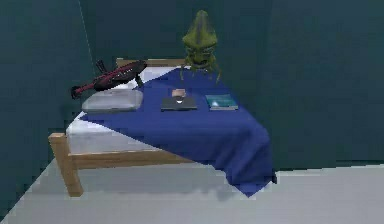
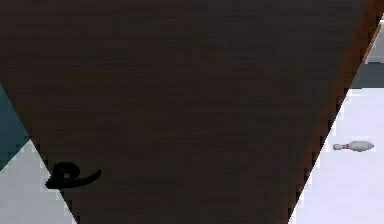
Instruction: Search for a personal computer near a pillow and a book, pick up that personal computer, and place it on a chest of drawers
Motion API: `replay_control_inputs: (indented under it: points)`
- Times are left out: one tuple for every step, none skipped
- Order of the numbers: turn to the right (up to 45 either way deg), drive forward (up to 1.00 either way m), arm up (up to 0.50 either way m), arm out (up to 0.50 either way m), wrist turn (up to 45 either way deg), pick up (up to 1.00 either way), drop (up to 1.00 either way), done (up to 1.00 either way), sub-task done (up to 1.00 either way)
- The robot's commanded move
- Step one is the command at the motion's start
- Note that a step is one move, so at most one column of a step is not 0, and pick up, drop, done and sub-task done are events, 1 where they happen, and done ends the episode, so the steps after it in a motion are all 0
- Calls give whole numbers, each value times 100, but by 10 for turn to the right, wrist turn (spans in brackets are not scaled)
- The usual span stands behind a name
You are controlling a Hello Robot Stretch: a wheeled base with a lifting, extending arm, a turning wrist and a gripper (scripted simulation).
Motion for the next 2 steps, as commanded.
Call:
replay_control_inputs:
  points:
    - [30,0,0,0,0,0,0,0,0]
    - [0,75,0,0,0,0,0,0,0]
